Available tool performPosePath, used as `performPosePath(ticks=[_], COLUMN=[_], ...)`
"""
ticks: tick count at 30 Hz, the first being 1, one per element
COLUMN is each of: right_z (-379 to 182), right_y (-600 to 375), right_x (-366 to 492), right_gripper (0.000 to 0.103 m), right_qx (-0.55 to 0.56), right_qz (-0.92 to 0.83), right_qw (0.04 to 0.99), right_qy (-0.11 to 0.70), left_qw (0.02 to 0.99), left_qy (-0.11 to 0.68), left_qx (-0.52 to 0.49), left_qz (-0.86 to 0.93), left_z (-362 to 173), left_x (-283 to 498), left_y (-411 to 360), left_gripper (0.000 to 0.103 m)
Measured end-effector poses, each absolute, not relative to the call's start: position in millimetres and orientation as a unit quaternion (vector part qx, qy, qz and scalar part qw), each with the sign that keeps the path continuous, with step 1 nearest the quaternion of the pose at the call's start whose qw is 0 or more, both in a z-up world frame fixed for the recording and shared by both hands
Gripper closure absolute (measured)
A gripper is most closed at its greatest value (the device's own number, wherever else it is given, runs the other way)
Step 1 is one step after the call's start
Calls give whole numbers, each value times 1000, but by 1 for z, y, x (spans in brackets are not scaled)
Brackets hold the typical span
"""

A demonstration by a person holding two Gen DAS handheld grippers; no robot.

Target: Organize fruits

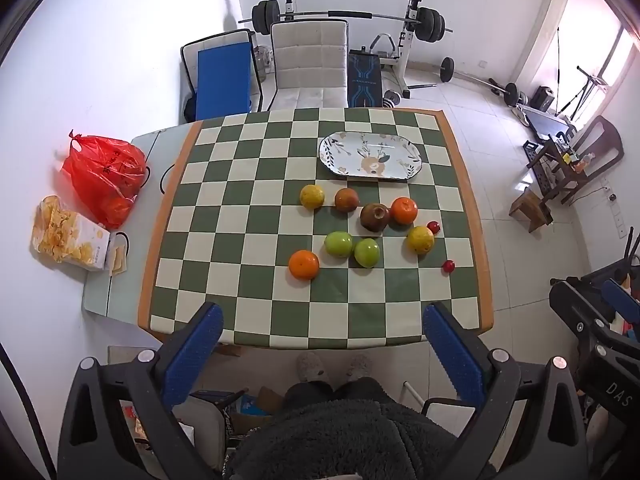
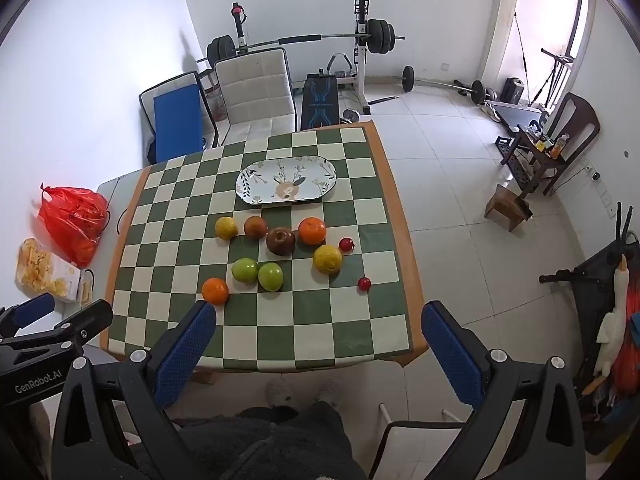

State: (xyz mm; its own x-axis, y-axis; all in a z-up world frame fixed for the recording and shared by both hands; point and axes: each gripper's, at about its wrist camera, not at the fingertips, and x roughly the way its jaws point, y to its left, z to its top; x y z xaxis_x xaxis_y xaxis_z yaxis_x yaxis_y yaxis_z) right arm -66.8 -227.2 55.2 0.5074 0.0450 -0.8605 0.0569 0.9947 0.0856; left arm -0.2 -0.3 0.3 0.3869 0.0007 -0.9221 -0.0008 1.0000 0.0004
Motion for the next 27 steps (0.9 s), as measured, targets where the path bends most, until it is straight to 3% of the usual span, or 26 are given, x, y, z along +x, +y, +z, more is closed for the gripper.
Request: performPosePath(ticks=[27], right_z=[78], right_y=[-230], right_x=[-74], right_gripper=[0], right_qx=[53], right_qz=[-5], right_qw=[872], right_qy=[487], left_qw=[839], left_qy=[545], left_qx=[-3], left_qz=[-1], left_z=[26], left_x=[-2], left_y=[-6], left_gripper=[1])
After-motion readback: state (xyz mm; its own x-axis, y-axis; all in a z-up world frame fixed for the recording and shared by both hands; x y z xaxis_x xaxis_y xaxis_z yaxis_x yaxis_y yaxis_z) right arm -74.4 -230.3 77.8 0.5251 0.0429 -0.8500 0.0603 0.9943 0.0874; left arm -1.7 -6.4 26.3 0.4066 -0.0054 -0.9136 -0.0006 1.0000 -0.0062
